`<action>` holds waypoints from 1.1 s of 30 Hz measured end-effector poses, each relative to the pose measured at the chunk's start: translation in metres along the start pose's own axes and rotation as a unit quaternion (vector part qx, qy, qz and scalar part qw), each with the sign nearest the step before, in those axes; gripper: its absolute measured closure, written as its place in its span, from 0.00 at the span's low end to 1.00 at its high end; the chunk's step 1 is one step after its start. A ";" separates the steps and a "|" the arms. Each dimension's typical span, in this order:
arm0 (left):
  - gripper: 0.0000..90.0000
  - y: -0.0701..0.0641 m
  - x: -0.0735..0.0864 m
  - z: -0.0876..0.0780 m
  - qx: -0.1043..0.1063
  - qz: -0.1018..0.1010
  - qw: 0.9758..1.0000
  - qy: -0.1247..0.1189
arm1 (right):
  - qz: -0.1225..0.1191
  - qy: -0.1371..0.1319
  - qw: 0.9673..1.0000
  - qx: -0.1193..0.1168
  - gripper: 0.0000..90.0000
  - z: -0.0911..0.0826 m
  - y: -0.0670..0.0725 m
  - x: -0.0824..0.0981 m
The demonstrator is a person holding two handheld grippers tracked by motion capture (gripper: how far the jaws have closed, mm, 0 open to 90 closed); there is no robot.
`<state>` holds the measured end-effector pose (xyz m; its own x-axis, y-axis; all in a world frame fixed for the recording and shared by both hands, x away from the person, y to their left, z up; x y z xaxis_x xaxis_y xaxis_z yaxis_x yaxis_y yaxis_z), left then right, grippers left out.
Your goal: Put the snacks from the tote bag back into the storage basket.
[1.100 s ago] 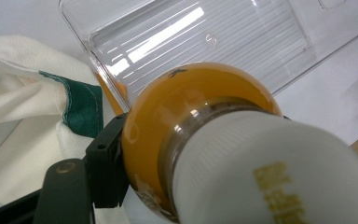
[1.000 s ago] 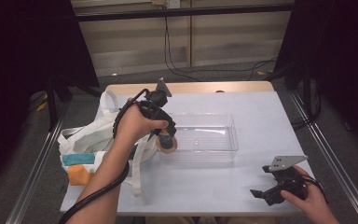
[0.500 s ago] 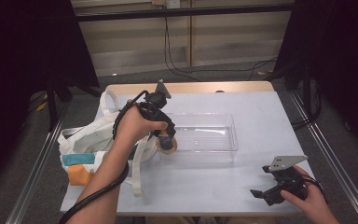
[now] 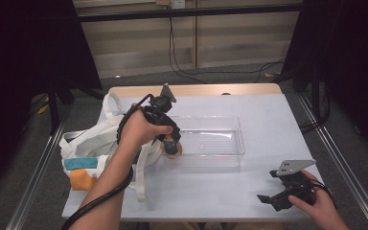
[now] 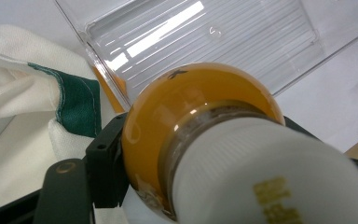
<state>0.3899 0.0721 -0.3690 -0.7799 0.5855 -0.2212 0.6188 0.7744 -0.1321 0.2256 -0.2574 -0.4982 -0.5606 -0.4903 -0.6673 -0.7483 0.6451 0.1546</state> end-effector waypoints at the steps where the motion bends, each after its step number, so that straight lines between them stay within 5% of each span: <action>1: 0.34 0.000 0.000 0.000 0.000 0.000 1.000 0.000 | 0.000 0.000 1.000 0.000 0.02 0.000 0.000 0.000; 33: 0.33 0.000 0.003 0.010 -0.001 0.001 1.000 0.005 | 0.001 0.000 1.000 0.000 0.02 -0.001 0.000 0.000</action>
<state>0.3884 0.0710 -0.3794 -0.7798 0.5888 -0.2126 0.6198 0.7738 -0.1307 0.2253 -0.2577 -0.4976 -0.5622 -0.4881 -0.6676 -0.7470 0.6461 0.1567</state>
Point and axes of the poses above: each handheld gripper's, and its own axes: z roughly forward along the jaws, x roughly out of its underside, y roughly to its left, the point moved 5 cm from there along z, roughly forward along the jaws, and after that the axes turned 4 degrees about -x, right-handed, at the moved point
